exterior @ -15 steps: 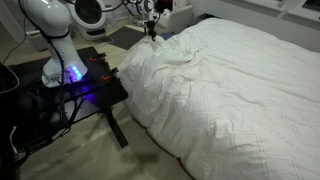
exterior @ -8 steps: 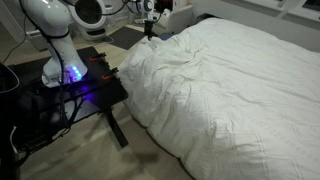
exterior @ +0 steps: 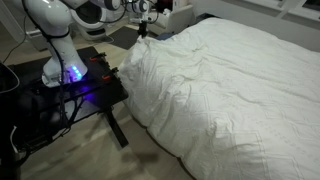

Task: Straighten the duvet on the bottom right corner of the bed

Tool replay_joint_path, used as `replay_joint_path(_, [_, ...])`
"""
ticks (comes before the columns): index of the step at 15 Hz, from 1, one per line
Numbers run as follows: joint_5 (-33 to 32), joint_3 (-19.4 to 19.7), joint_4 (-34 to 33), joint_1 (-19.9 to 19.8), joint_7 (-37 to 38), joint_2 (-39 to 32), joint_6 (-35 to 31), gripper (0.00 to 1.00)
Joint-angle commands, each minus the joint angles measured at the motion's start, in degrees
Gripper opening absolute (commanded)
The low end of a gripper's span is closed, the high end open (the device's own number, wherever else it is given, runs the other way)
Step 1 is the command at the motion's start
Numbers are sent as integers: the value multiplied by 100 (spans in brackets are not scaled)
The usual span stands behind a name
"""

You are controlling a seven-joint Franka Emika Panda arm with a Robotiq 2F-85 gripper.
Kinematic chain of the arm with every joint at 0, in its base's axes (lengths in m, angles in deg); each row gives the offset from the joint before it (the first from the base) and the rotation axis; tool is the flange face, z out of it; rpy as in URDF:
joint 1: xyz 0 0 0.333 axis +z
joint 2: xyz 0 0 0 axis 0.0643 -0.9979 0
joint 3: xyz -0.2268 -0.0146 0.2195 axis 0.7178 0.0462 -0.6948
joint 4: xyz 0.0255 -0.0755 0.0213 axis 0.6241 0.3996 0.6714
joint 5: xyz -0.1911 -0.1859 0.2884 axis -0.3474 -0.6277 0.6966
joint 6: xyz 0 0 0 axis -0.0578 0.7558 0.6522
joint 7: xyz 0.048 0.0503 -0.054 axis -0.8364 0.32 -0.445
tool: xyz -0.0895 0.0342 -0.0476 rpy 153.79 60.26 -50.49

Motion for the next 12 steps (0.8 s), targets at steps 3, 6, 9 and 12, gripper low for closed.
replay_joint_path(3, [238,-12,-1108,525,-426,-488,153,2])
replay_joint_path(6, [328,-50,-1572,675,-425,-670,72,2])
replay_joint_path(9, [408,-71,-2036,773,-473,-837,76,2])
replay_joint_path(12, [596,-155,-1925,791,-624,-655,-144,2])
